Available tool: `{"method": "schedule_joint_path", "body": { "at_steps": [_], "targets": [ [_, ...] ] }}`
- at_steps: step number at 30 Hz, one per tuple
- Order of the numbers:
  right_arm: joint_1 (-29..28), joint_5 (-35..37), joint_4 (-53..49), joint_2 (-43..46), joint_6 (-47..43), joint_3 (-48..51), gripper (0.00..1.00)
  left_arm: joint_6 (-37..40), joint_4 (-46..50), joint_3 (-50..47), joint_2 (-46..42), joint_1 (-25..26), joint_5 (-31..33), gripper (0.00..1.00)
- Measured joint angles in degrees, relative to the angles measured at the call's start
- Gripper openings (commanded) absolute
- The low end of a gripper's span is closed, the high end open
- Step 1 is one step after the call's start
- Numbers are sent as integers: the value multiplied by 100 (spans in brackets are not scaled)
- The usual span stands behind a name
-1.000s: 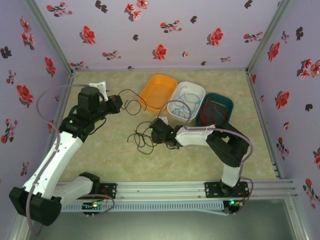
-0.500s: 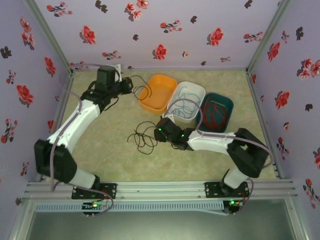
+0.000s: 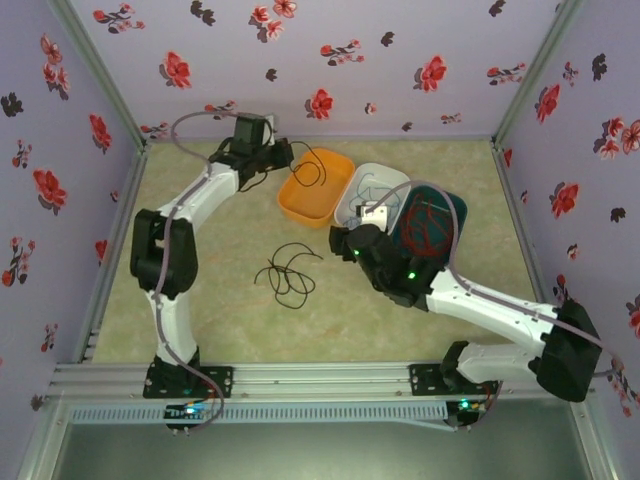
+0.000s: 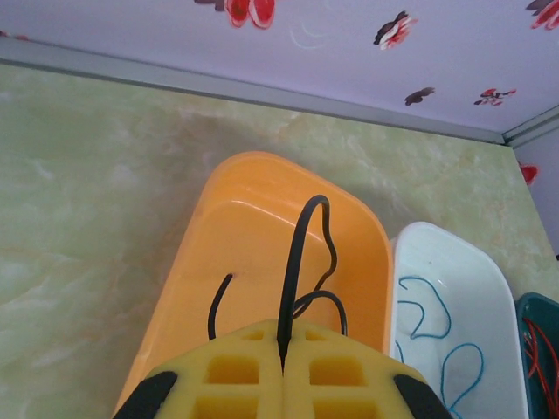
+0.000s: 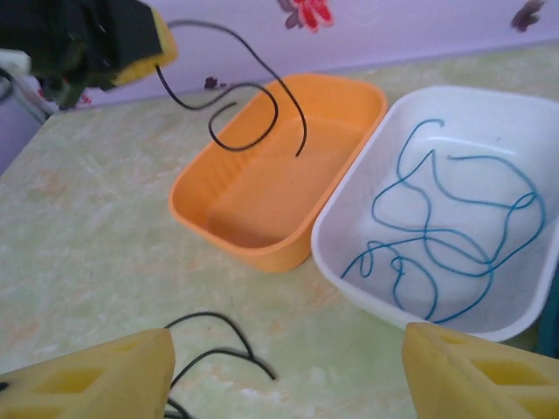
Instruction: Untangle the cables
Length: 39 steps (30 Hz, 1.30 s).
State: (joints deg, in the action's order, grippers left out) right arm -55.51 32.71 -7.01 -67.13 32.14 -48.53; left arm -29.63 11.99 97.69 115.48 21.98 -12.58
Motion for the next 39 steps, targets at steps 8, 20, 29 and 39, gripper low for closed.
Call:
{"method": "schedule_joint_path", "body": {
  "at_steps": [8, 20, 29, 39],
  "targets": [
    [0, 337, -321, 378, -83, 0, 85, -195, 9, 472, 789, 81, -116, 10],
    [0, 444, -549, 295, -63, -9, 81, -317, 20, 439, 892, 144, -197, 53],
    [0, 238, -892, -503, 144, -435, 69, -315, -162, -903, -680, 144, 166, 100],
    [0, -826, -1480, -2291, 450, -1556, 56, -444, -398, -3101, -3029, 136, 1486, 100]
  ]
}}
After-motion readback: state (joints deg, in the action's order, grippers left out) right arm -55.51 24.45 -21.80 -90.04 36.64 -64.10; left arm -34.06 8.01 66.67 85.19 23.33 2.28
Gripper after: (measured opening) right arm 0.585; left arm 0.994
